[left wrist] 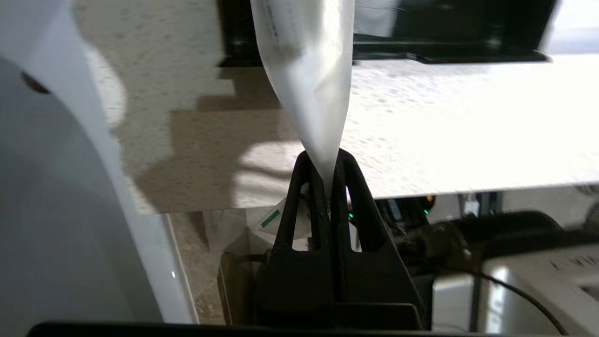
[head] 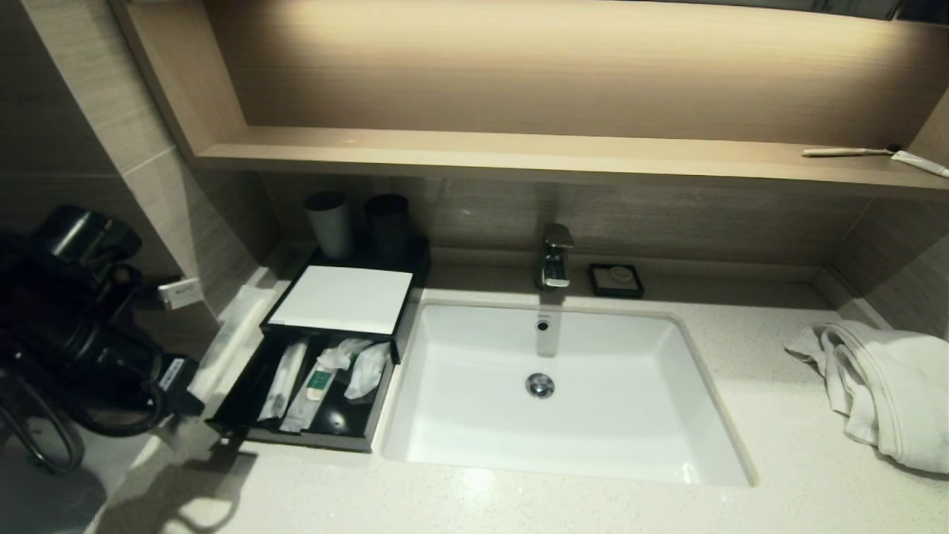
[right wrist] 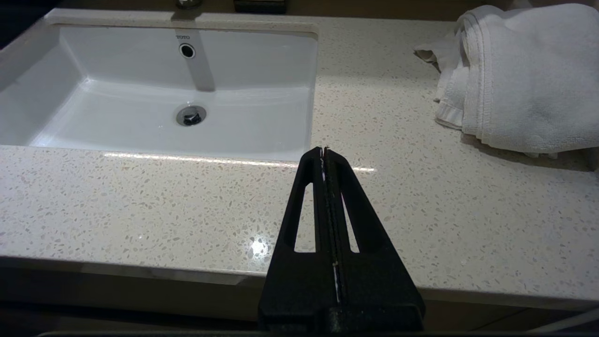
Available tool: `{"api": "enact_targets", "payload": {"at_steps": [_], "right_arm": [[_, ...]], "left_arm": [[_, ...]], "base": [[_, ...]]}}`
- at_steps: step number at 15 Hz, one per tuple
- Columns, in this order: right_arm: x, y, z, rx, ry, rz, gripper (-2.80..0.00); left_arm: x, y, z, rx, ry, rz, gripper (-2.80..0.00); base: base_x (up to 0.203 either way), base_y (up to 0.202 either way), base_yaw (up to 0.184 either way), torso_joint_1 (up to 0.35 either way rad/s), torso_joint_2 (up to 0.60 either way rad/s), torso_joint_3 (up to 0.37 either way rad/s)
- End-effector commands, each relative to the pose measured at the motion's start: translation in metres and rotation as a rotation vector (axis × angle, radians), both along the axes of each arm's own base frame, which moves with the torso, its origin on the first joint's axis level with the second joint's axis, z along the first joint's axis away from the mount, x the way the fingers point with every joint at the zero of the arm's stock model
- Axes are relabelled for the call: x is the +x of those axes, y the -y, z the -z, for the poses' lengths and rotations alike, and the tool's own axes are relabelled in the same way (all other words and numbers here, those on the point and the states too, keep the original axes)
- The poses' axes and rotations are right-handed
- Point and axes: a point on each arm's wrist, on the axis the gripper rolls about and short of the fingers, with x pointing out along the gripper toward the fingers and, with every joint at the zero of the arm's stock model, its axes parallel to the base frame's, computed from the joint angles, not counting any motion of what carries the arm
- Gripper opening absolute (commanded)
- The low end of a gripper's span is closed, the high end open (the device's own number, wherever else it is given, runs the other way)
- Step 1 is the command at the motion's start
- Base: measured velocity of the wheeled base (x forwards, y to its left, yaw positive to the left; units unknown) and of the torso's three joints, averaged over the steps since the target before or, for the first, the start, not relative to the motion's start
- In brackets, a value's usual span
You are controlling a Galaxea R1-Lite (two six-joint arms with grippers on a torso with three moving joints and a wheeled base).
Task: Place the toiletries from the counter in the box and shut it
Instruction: Place the bathroom toiletry into the drawer
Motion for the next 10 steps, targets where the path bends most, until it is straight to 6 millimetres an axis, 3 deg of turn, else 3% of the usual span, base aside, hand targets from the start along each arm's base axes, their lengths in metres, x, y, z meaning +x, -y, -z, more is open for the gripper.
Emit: {"api": "enact_targets", "payload": {"at_steps": [1, 4, 10], "right_arm": [[0.0, 0.0, 0.0, 0.0, 0.0, 0.0, -2.8], [0.0, 0.0, 0.0, 0.0, 0.0, 0.0, -2.8], [0.0, 0.0, 0.0, 0.0, 0.0, 0.0, -2.8]], "left_arm": [[0.002, 0.009, -0.014, -0.029, -0.028, 0.045, -2.8], [0.013, 0.014, -0.016, -0.057, -0.188, 0.074, -2.8], [0.028, 0.019, 0.0, -0.073, -0.344, 0.06, -2.8]], "base": [[0.0, 0.0, 0.0, 0.0, 0.0, 0.0], [0.0, 0.0, 0.0, 0.0, 0.0, 0.0], [0.0, 0.0, 0.0, 0.0, 0.0, 0.0]]}}
